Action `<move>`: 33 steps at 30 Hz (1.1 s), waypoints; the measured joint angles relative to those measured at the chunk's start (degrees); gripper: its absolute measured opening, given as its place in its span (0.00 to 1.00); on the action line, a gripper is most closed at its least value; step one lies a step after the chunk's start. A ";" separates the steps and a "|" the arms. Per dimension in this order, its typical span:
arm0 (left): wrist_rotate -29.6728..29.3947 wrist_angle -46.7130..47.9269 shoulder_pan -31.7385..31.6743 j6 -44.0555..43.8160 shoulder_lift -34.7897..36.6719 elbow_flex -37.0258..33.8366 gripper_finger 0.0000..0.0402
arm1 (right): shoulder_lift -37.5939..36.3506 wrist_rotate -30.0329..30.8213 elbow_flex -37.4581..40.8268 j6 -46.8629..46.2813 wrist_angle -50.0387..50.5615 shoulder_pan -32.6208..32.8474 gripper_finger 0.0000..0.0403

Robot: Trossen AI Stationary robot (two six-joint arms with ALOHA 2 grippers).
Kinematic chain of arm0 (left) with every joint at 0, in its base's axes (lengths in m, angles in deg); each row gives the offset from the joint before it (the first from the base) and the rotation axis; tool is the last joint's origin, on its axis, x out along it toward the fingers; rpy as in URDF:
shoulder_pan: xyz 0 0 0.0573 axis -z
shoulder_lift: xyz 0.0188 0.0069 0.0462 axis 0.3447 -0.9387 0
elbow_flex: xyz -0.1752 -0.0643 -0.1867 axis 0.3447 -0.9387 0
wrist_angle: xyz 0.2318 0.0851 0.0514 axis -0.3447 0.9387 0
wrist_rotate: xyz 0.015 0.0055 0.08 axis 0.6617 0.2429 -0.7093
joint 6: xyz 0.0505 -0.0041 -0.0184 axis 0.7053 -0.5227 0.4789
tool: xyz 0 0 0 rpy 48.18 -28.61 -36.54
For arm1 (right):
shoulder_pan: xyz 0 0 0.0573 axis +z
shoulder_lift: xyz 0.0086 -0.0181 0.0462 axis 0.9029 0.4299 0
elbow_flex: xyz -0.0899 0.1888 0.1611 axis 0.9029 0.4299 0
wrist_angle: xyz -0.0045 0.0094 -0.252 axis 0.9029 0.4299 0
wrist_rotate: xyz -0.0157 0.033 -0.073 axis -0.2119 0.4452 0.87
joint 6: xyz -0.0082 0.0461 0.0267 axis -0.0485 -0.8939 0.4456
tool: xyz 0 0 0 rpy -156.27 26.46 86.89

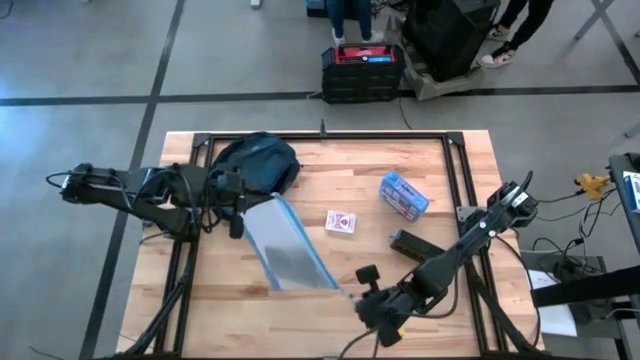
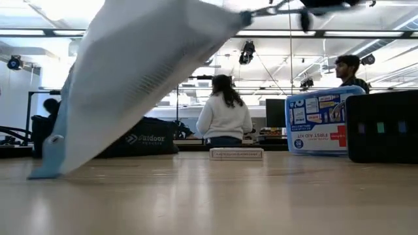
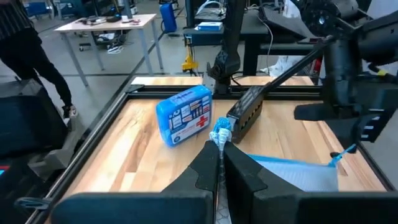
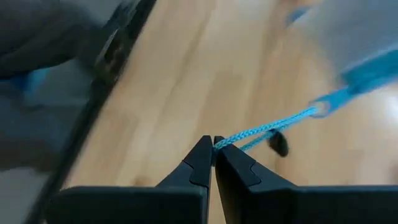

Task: Unpack backpack
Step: Close the transparent zip bag, then open the transparent zip bag

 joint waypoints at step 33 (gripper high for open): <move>0.40 -3.85 1.44 5.97 -1.46 -0.06 0.00 | -5.99 13.73 -3.24 15.86 3.20 -21.48 0.82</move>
